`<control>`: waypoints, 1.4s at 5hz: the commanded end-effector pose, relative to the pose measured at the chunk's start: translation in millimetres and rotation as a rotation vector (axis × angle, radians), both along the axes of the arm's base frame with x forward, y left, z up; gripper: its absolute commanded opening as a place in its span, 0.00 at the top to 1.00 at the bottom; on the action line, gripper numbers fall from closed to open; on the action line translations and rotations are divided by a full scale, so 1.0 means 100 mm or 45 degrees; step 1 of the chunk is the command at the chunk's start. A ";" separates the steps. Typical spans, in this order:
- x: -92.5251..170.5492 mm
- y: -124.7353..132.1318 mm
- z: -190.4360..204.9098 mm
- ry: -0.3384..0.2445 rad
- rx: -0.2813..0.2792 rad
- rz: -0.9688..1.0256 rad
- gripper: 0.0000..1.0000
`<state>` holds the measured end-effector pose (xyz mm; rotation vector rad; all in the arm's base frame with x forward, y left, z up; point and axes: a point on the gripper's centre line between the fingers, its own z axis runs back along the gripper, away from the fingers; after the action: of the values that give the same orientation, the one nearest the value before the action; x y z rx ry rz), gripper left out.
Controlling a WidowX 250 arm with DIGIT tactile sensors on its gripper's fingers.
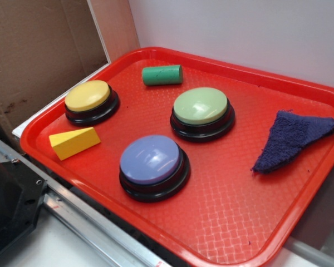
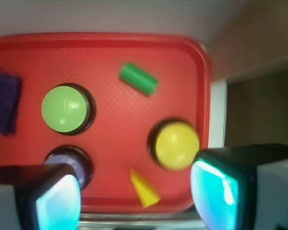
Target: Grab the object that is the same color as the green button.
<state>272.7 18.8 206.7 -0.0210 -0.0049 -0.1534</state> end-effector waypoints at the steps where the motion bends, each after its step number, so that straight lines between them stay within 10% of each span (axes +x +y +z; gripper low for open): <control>1: 0.14 -0.05 -0.39 0.051 0.048 -0.442 0.00; 5: 0.22 0.00 -0.54 0.062 0.082 -0.608 0.00; 7: 0.58 0.26 -1.18 0.156 0.232 -0.632 0.00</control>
<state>319.1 48.5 71.5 0.1108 0.2353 -0.6400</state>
